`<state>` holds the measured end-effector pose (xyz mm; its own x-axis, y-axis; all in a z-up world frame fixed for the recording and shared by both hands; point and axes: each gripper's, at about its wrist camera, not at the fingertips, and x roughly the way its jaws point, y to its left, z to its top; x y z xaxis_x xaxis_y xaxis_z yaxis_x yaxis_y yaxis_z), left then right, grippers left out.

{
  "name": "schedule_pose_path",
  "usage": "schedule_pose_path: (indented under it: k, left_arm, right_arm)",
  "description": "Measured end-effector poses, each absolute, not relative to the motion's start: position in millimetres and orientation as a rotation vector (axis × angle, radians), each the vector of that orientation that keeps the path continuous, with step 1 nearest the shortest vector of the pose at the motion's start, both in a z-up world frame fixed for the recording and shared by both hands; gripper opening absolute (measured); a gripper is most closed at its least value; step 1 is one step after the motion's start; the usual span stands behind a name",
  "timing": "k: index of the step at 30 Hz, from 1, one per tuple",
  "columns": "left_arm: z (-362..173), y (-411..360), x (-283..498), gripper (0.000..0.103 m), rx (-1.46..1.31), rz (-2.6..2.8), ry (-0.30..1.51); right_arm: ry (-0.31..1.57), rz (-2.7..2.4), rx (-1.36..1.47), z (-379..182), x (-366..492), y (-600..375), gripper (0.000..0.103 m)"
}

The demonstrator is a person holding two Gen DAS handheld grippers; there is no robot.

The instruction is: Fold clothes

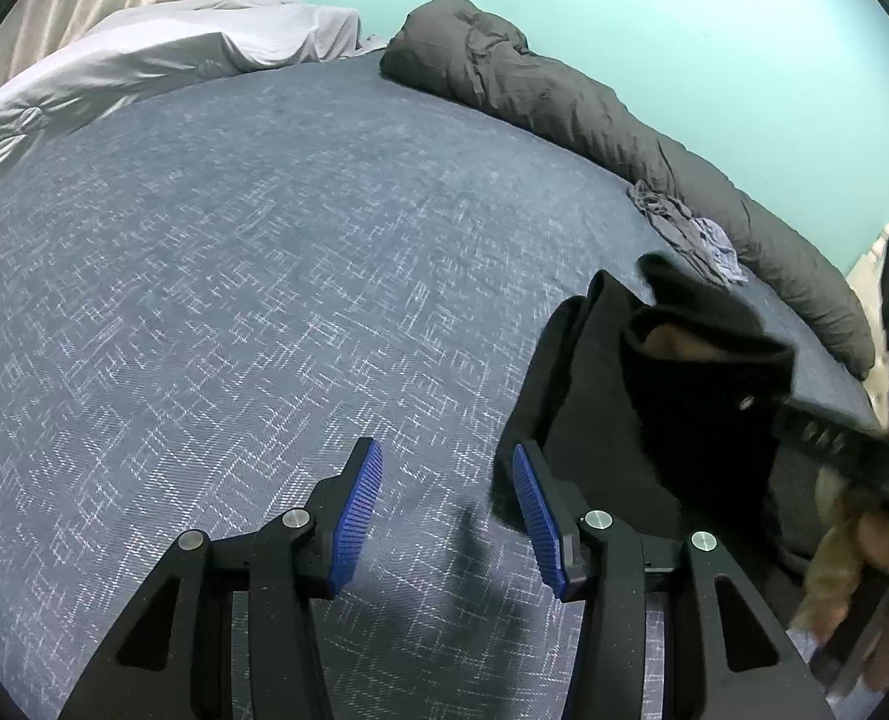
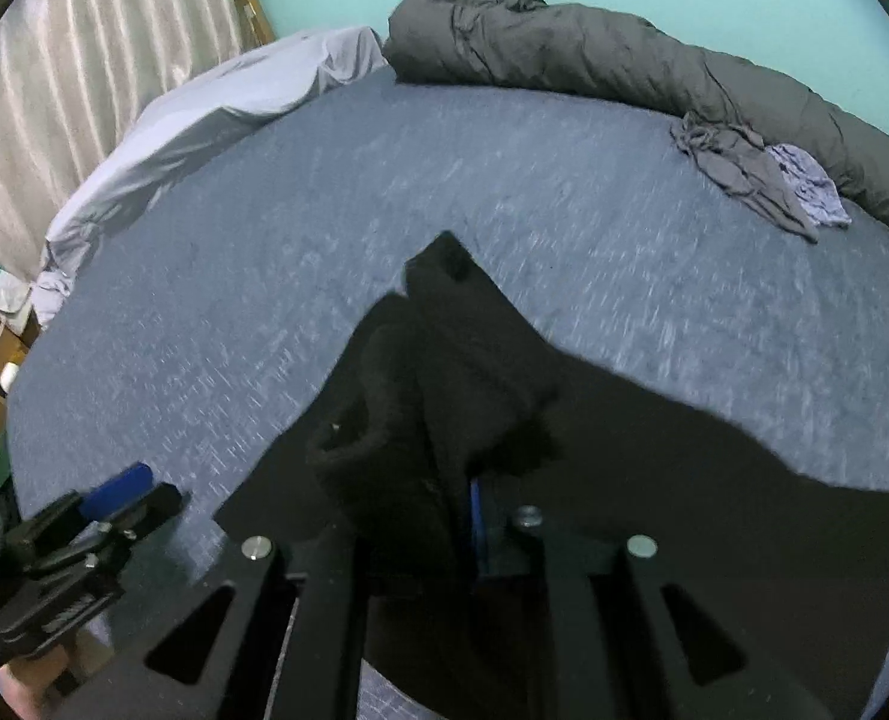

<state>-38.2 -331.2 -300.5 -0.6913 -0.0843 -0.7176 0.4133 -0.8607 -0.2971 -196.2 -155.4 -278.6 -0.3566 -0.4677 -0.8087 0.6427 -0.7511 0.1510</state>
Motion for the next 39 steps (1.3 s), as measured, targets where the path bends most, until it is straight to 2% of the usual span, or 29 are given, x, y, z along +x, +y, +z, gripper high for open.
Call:
schedule_pose_path:
  k: [6,8,12,18,24,26,27,31,39]
  left_arm:
    - [-301,-333,-38,0.050,1.056,-2.573,0.653]
    - [-301,-333,-38,0.050,1.055,-2.573,0.656]
    - [-300,-330,-38,0.050,1.057,-2.578,0.640]
    - [-301,-332,-37,0.050,1.055,-2.569,0.641]
    - [-301,-331,-37,0.050,1.054,-2.568,0.644]
    - [-301,-331,-37,0.050,1.057,-2.569,0.644]
    - [-301,-331,-37,0.050,1.058,-2.570,0.645]
    - [-302,-330,-39,0.050,1.063,-2.571,0.643]
    - [-303,-331,-41,0.050,1.071,-2.570,0.642]
  right_arm:
    - [0.155,-2.132,1.125,-275,-188,-140,0.021]
    - [0.074,-2.139,1.107,-266,-190,-123,0.029]
    - [-0.087,-2.161,1.090,-255,-198,-95,0.053]
    - [-0.145,-2.115,1.036,-245,-195,-87,0.055]
    - [-0.187,-2.136,1.064,-243,-200,-85,0.055]
    - [-0.243,-2.141,1.130,-256,-210,-85,0.048]
    - [-0.249,-2.142,1.151,-261,-214,-88,0.039]
    - [-0.222,-2.103,1.214,-285,-215,-112,0.025]
    - [-0.123,-2.053,1.333,-341,-206,-142,0.020]
